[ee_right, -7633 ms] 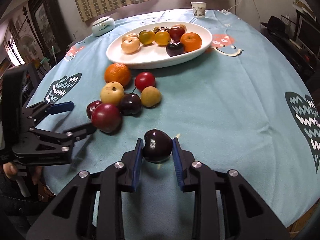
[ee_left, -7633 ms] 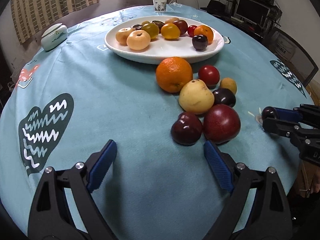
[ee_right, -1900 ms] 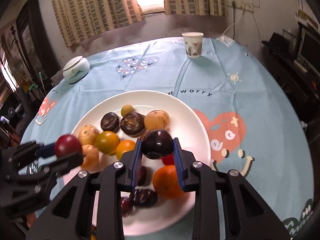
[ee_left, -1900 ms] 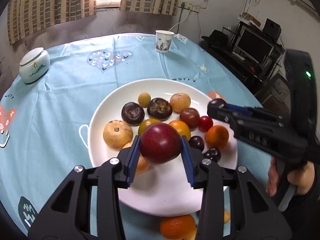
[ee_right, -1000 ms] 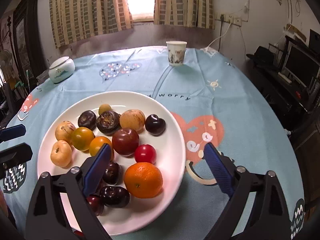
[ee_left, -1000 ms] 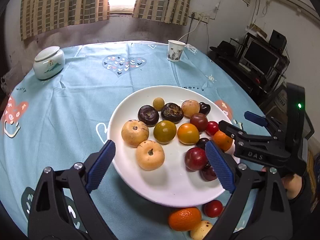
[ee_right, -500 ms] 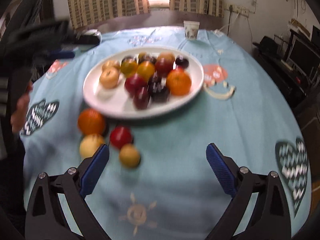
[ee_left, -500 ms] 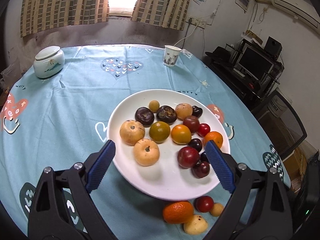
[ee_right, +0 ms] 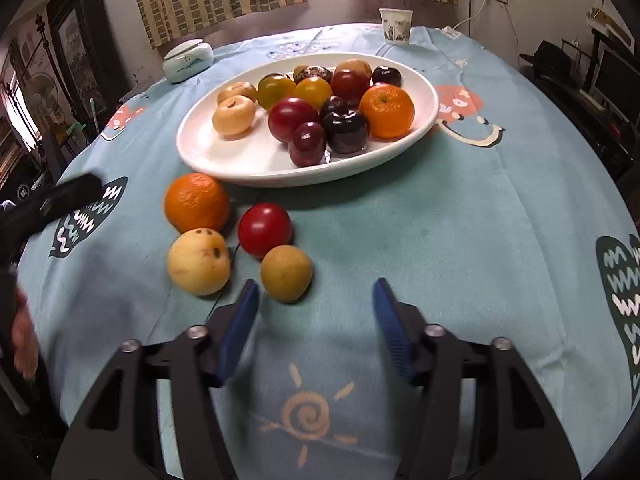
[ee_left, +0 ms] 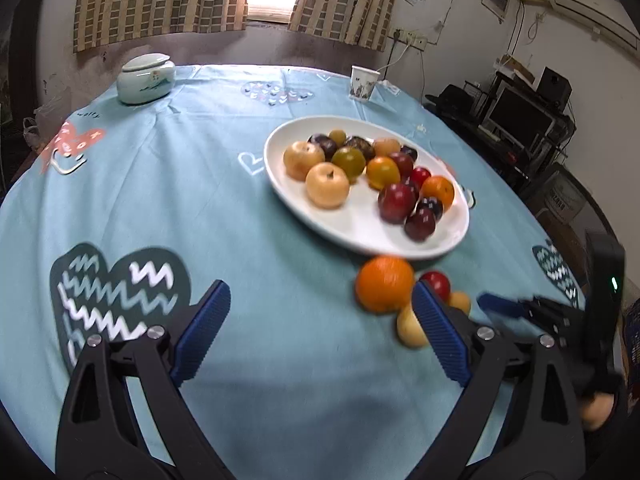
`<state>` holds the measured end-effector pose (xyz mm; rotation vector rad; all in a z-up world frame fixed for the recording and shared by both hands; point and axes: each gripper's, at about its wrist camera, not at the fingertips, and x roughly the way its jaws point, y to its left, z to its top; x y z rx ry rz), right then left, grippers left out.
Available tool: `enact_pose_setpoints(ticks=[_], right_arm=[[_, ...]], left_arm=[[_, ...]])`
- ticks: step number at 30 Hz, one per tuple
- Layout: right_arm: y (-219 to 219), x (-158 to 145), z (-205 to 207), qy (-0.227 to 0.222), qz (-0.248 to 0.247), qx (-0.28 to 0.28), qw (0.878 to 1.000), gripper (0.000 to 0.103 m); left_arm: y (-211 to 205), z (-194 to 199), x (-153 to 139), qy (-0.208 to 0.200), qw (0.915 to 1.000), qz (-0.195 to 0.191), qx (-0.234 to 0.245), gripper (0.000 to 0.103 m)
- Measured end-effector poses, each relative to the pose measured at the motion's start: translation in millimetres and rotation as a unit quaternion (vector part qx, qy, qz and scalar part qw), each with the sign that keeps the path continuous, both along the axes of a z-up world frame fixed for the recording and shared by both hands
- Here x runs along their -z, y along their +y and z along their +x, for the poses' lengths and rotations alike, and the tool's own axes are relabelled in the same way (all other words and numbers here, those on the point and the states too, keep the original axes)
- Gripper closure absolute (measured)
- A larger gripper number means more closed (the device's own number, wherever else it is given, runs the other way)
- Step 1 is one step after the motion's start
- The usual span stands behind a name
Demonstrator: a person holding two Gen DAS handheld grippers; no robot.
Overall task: Organize fruits
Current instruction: 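Move both open tools back to the remaining fruits on the cloth, then grasp the tan pear with the left tool while the right tool grasps a small yellow fruit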
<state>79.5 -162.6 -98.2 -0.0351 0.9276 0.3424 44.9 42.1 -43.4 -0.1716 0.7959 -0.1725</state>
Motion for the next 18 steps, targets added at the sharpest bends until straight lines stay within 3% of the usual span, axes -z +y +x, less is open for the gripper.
enact_pose_setpoints(ticks=[1, 5, 10, 16, 18], right_arm=[[2.8, -0.3, 2.4, -0.003, -0.002, -0.005, 1.000, 0.048], [12.5, -0.6, 3.2, -0.006, -0.010, -0.032, 0.999, 0.075], [-5.2, -4.7, -8.8, -0.007, 0.003, -0.014, 1.000, 0.075], [-45.6, -6.9, -21.1, -0.003, 0.023, 0.027, 0.999, 0.075], [-54.3, -5.3, -24.6, 0.001, 0.033, 0.032, 0.999, 0.075]], left_arm=[[-1.7, -4.0, 1.6, 0.004, 1.0000, 0.000, 0.006, 0.009], [-19.6, -8.4, 9.9, 0.022, 0.9990, 0.016, 0.036, 0.009], [-49.4, -3.2, 23.2, 0.050, 0.9958, 0.034, 0.068, 0.009], [-73.2, 7.5, 36.4, 0.067, 0.9938, 0.056, 0.070, 0.011], [-78.2, 11.0, 39.6, 0.073, 0.9934, 0.056, 0.069, 0.019]])
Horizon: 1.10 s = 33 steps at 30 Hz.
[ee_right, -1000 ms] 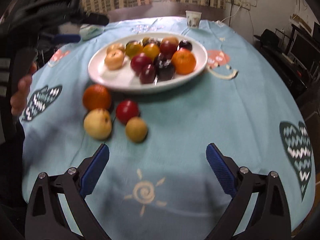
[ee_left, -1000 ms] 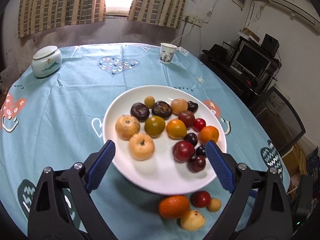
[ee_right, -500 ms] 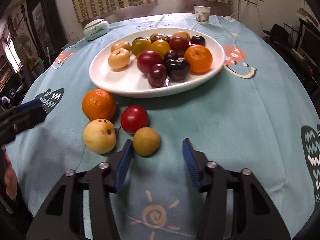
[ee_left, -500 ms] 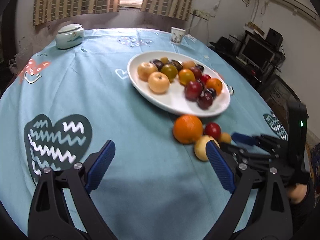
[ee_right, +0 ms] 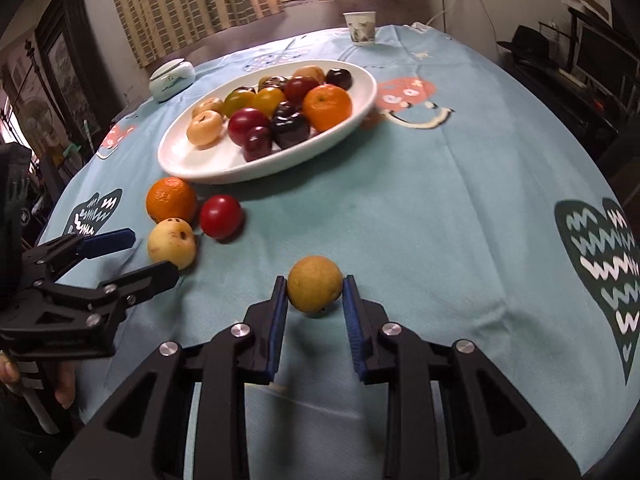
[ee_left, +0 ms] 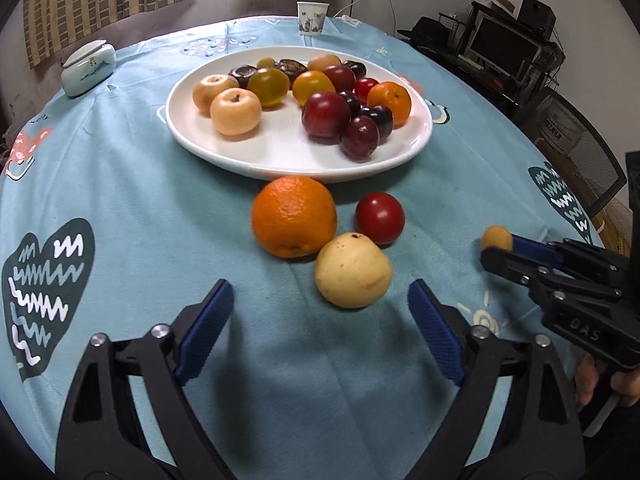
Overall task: Organize fruits
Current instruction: 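Grasp the tan pear with the left tool while the right tool grasps a small yellow fruit, then place the tan pear and small yellow fruit on the white plate, opening both tools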
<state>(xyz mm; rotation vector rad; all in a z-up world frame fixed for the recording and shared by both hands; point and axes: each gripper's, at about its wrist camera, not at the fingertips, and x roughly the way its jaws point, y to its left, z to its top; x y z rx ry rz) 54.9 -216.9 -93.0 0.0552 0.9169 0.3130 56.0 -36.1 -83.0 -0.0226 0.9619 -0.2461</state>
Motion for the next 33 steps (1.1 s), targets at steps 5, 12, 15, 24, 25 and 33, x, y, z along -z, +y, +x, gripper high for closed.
enact_pose_setpoints(ticks=[5, 12, 15, 24, 25, 33], right_arm=[[-6.8, 3.8, -3.0, 0.003, 0.018, -0.006, 1.000, 0.075], [-3.1, 4.9, -6.1, 0.005, 0.026, -0.017, 0.999, 0.074], [1.1, 4.5, -7.5, 0.005, 0.023, -0.021, 0.999, 0.074], [12.5, 0.8, -11.1, 0.003, 0.020, -0.029, 0.999, 0.074], [13.5, -0.8, -12.1, 0.001, 0.019, -0.029, 0.999, 0.074], [21.3, -8.0, -16.6, -0.007, 0.018, -0.041, 0.999, 0.074]], left_arm=[[-15.1, 8.1, 5.1, -0.008, 0.9996, 0.025, 0.002, 0.035], [-7.4, 8.3, 3.1, -0.009, 0.9999, -0.008, -0.001, 0.049], [-9.1, 0.1, -4.1, -0.022, 0.9997, -0.011, 0.007, 0.063], [1.2, -21.3, -22.6, -0.047, 0.9985, -0.028, 0.005, 0.063], [3.4, -24.1, -26.4, -0.052, 0.9982, -0.030, 0.004, 0.063], [29.3, -31.5, -47.3, -0.072, 0.9965, -0.038, -0.018, 0.063]])
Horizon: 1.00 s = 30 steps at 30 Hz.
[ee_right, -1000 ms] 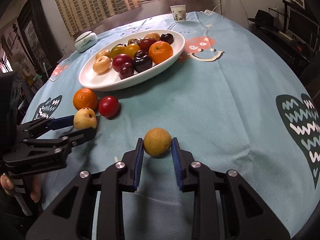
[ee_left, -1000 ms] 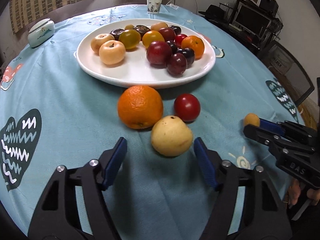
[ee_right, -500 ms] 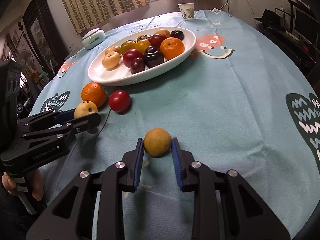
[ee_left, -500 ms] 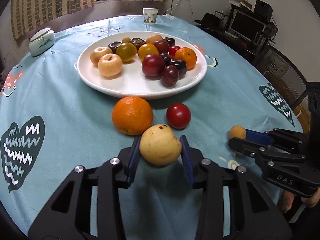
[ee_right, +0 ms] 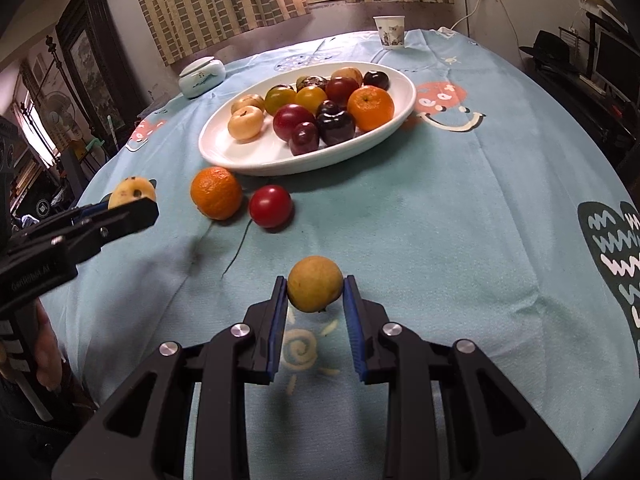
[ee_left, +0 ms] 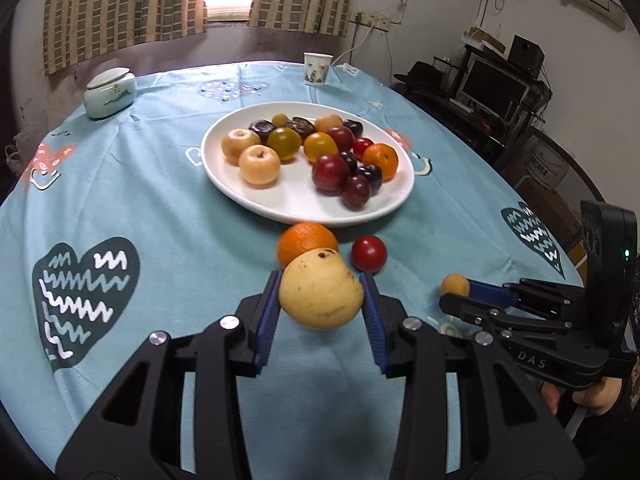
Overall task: Organize fruits
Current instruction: 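Place the tan pear and small yellow fruit on the white plate, opening both tools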
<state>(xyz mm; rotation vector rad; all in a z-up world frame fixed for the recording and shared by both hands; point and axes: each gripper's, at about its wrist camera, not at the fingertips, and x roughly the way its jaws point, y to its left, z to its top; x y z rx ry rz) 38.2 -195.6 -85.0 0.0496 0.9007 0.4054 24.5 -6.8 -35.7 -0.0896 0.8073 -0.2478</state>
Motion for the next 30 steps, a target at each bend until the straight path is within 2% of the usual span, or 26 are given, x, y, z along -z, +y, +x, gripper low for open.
enact_pose_setpoints(ticks=[4, 8, 11, 15, 17, 21, 24, 30], right_arm=[[4.1, -10.8, 2.8, -0.008, 0.005, -0.012, 1.000, 0.074], [13.4, -31.9, 18.7, -0.026, -0.002, -0.027, 0.999, 0.074], [22.9, -49.1, 43.7, -0.043, -0.013, -0.033, 0.998, 0.074], [35.6, -64.0, 95.4, -0.042, -0.011, -0.034, 0.998, 0.074], [40.2, -69.9, 121.9, -0.050, -0.018, -0.025, 0.998, 0.074], [39.4, -66.9, 154.5, -0.050, -0.024, -0.010, 0.998, 0.074], [37.6, -56.7, 161.6, -0.056, -0.028, -0.005, 0.998, 0.075], [39.3, -46.5, 172.1, -0.049, -0.032, -0.009, 0.998, 0.075]], left_arm=[[11.9, 11.4, -11.2, -0.007, 0.9998, 0.008, -0.014, 0.063], [19.3, 37.8, -35.7, -0.031, 0.9992, 0.019, -0.016, 0.063], [16.0, 74.8, -49.1, -0.023, 0.9991, 0.033, -0.015, 0.063], [0.9, 127.8, -57.2, -0.012, 0.9990, 0.042, -0.001, 0.063], [-4.3, 146.1, -56.4, -0.016, 0.9989, 0.044, -0.003, 0.063], [-1.2, 157.4, -40.0, -0.015, 0.9998, 0.004, 0.009, 0.063], [-3.0, 164.8, -25.8, 0.001, 0.9997, 0.023, 0.014, 0.063], [-6.8, 173.3, -12.7, 0.021, 0.9994, 0.016, 0.021, 0.063]])
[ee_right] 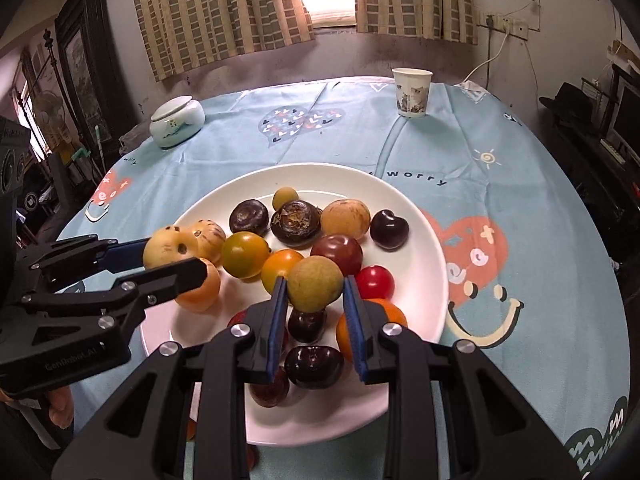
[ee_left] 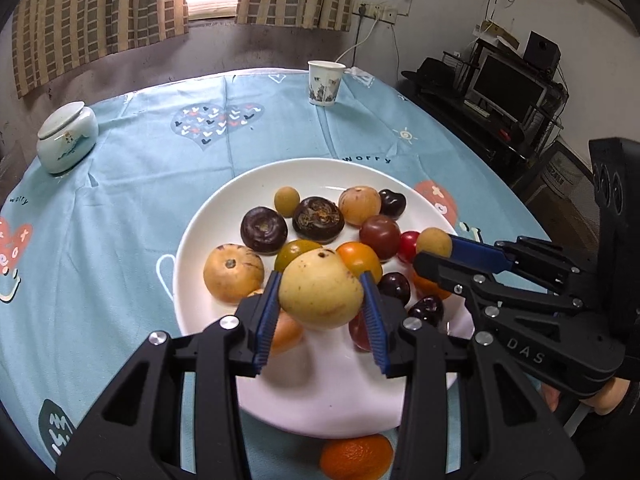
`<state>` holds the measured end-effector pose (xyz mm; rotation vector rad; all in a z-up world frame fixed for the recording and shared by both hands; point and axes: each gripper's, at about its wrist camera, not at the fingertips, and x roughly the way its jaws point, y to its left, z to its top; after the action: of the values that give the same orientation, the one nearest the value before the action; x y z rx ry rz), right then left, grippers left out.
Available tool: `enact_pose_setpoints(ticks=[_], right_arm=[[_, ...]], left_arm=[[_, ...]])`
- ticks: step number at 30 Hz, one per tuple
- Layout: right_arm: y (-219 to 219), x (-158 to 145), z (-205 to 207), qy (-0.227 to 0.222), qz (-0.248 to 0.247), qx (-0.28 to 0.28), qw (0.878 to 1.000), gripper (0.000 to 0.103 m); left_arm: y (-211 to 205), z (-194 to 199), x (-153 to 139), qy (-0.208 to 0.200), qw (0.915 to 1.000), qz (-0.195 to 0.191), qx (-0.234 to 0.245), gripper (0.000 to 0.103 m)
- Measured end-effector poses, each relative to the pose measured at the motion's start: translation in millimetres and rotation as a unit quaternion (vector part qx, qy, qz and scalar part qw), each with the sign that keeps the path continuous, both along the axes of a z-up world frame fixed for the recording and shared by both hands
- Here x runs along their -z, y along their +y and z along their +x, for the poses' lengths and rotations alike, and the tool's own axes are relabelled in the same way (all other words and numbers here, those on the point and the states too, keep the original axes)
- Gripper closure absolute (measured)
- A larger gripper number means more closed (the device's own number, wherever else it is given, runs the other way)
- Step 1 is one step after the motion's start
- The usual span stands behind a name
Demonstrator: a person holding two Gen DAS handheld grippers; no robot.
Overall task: Organize fruits
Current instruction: 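Place the tan pear and small yellow fruit on the white plate, opening both tools, then move both open tools back to the orange and red plum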
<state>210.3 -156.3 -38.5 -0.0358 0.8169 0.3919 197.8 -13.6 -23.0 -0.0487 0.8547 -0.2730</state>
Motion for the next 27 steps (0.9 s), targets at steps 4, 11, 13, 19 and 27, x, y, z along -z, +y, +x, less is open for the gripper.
enact_pose_setpoints(ticks=[4, 11, 13, 19, 27], right_arm=[[-3.2, 2.3, 1.3, 0.000, -0.006, 0.017, 1.000, 0.042], [-23.6, 1.8, -4.1, -0.025, 0.011, 0.049, 0.998, 0.042], [-29.0, 4.9, -4.3, -0.024, 0.024, 0.054, 0.998, 0.042], [-31.5, 1.5, -37.0, -0.012, 0.053, 0.052, 0.997, 0.042], [-2.0, 14.6, -118.4, 0.020, 0.032, 0.006, 0.999, 0.037]], left_arm=[[-2.8, 2.0, 5.8, 0.006, 1.0000, 0.004, -0.001, 0.056], [16.7, -3.3, -2.1, -0.008, 0.9995, -0.009, -0.029, 0.033], [23.9, -5.8, -5.0, -0.016, 0.9990, -0.007, -0.042, 0.029], [47.7, -12.4, -16.9, -0.023, 0.9969, -0.020, -0.072, 0.029], [51.6, -34.0, -34.2, -0.045, 0.9957, -0.042, -0.069, 0.021]])
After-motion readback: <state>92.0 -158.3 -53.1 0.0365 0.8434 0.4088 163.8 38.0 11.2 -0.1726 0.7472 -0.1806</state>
